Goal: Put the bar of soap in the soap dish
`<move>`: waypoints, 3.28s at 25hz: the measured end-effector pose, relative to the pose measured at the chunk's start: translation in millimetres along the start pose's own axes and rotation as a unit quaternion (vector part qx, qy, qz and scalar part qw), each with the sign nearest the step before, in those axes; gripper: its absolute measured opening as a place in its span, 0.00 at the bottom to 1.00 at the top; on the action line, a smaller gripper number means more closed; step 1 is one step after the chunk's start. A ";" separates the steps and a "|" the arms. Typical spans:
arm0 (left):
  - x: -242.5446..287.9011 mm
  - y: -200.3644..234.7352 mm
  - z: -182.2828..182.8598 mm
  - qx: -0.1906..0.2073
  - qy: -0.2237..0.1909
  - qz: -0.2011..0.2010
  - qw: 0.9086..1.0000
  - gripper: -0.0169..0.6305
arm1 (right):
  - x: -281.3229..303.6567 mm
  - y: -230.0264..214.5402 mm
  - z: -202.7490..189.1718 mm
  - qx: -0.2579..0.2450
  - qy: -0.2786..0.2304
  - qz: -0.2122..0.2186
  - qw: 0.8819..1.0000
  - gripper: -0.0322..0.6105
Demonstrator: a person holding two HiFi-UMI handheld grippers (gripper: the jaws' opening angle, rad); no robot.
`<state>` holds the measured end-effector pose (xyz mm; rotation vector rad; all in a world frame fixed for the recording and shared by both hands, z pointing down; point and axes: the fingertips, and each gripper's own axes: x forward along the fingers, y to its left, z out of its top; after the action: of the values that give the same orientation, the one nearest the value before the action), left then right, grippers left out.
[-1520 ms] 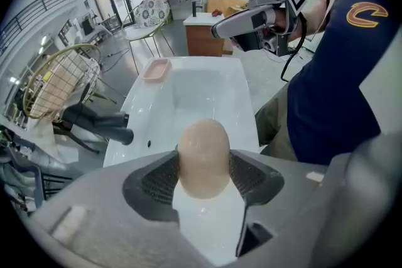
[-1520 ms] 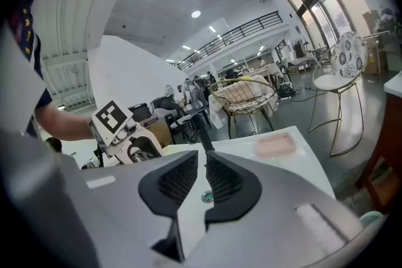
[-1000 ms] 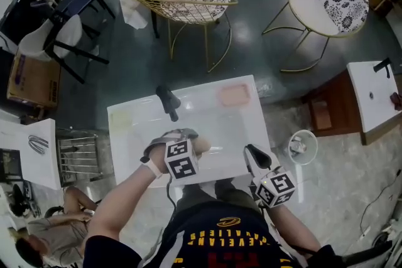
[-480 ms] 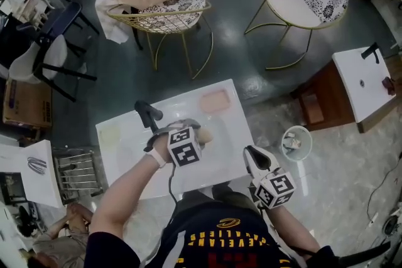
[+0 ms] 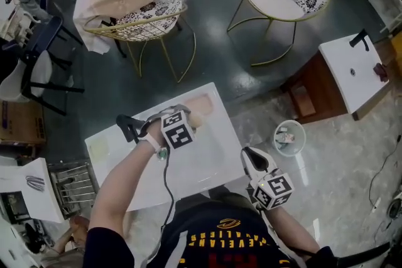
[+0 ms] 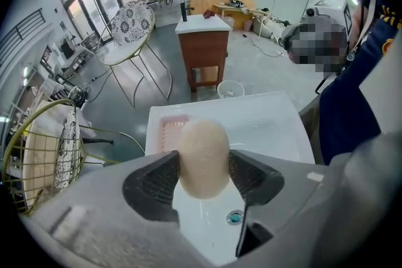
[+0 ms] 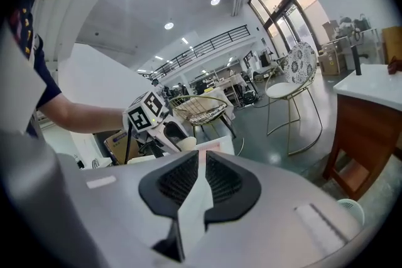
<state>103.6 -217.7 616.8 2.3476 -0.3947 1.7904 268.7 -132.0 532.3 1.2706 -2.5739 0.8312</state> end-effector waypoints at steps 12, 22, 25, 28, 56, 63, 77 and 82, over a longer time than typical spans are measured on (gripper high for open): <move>37.1 46.1 12.2 -0.022 0.013 -0.007 1.000 0.42 | 5.6 -25.0 -5.3 0.017 0.011 -0.014 1.000 0.11; 55.6 61.9 15.3 -0.025 0.029 -0.015 0.999 0.42 | 11.6 -29.6 -9.8 0.023 0.020 -0.012 0.999 0.11; 62.9 62.8 15.2 -0.027 0.033 -0.019 0.999 0.42 | 11.5 -32.5 -11.4 0.024 0.021 -0.014 0.999 0.11; 69.0 62.4 14.9 -0.028 0.037 -0.024 0.999 0.42 | 10.0 -36.3 -12.5 0.026 0.023 -0.018 0.999 0.11; 85.1 62.1 12.0 -0.032 0.051 -0.027 0.998 0.42 | 15.4 -40.2 -15.4 0.022 0.030 -0.015 0.999 0.11; 83.3 64.8 10.1 -0.025 0.055 -0.013 0.998 0.43 | 16.3 -34.2 -15.4 0.017 0.030 -0.013 0.999 0.11; 54.5 74.3 23.3 -0.032 0.015 0.037 0.999 0.44 | 16.9 -24.7 -14.5 0.014 0.027 -0.001 1.000 0.12; 31.6 69.1 31.0 -0.044 -0.018 0.061 0.997 0.44 | 19.2 -15.9 -10.3 0.005 0.025 0.011 1.000 0.12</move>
<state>118.9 -295.8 636.8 2.3440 -0.6216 1.7461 267.8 -147.3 554.5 1.2099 -2.5536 0.8696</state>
